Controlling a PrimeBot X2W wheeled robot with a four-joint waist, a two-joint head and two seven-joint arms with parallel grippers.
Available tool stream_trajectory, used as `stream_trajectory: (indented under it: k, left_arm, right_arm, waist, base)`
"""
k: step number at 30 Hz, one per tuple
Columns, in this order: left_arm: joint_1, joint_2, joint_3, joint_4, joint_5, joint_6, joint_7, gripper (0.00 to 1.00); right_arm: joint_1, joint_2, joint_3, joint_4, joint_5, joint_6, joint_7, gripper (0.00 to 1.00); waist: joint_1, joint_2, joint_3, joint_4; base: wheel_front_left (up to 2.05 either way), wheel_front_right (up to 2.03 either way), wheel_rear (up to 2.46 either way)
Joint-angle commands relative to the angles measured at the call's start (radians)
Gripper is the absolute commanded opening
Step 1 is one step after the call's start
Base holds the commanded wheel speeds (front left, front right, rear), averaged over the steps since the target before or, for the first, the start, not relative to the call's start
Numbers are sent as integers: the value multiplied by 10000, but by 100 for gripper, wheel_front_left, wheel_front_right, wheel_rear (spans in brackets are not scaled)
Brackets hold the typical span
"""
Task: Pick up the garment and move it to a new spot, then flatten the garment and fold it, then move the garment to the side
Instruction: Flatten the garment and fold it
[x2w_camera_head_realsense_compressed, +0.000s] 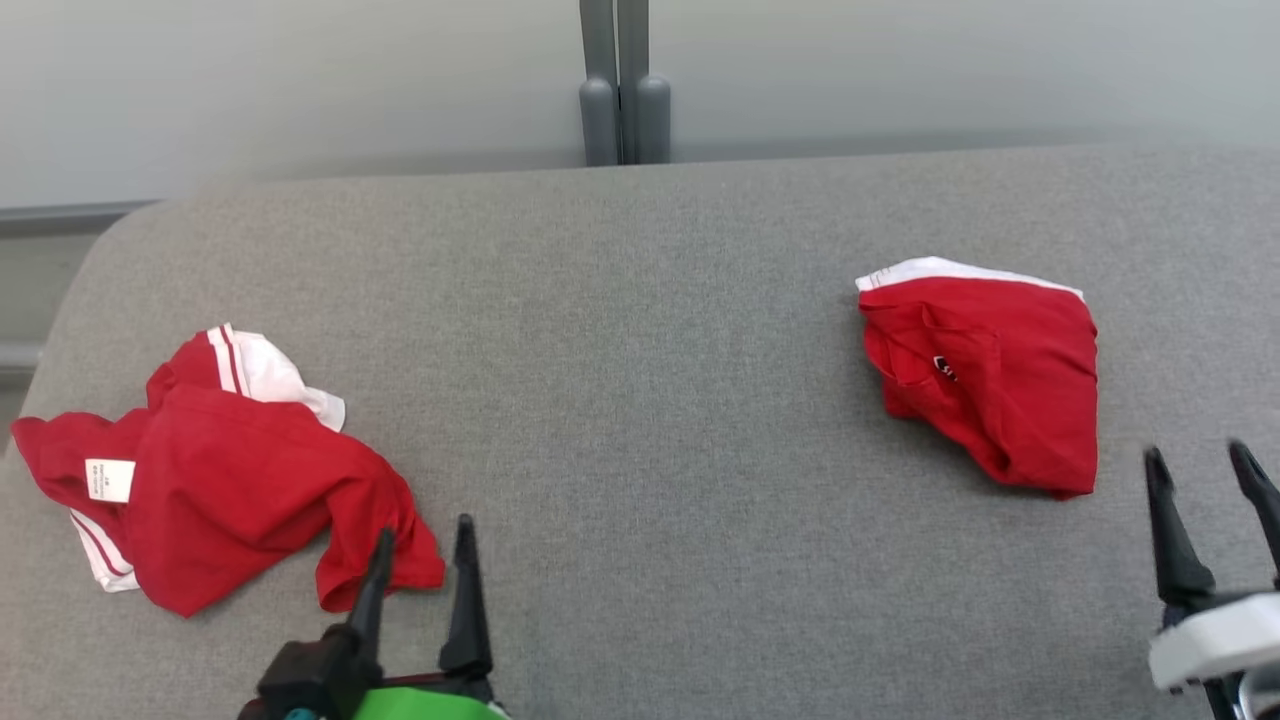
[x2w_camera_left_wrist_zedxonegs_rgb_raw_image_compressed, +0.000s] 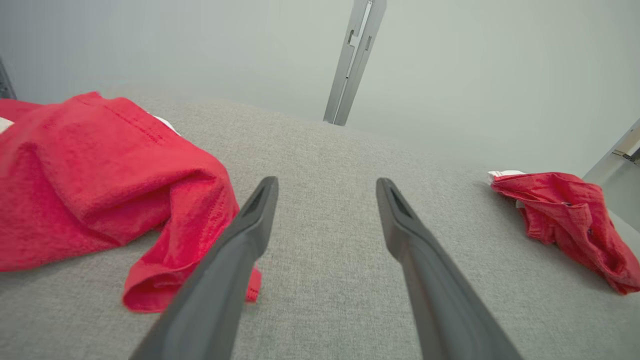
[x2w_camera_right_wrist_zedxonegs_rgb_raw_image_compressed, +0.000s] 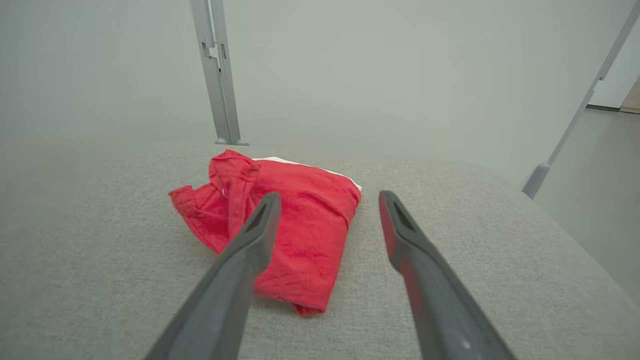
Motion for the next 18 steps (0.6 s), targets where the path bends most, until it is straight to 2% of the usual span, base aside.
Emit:
stream_trajectory:
  k: [1, 7, 13, 18]
  left_arm:
    - [281, 27, 203, -99, 142, 57, -2, 100]
    - [824, 25, 866, -274, 897, 31, -2, 100]
    - [1098, 25, 937, 104, 1388, -518, -2, 100]
    - [1076, 25, 1082, 218, 1394, -783, -2, 100]
  right_arm:
    - [249, 204, -287, -76, -76, 1, -72, 100]
    - [1351, 657, -934, -528, -452, 1, -72, 100]
    - [1587, 1022, -1165, -738, -571, 1, -76, 100]
    - [1423, 1156, -1177, -845, -615, 1, -77, 100]
  waist:
    - [1, -1, -364, -13]
    - [1, -1, -750, 84]
    - [1, -1, -869, 41]
    - [1, -1, -895, -29]
  base:
    - [0, 0, 0]
    - [0, 0, 0]
    - [0, 0, 0]
    - [0, 0, 0]
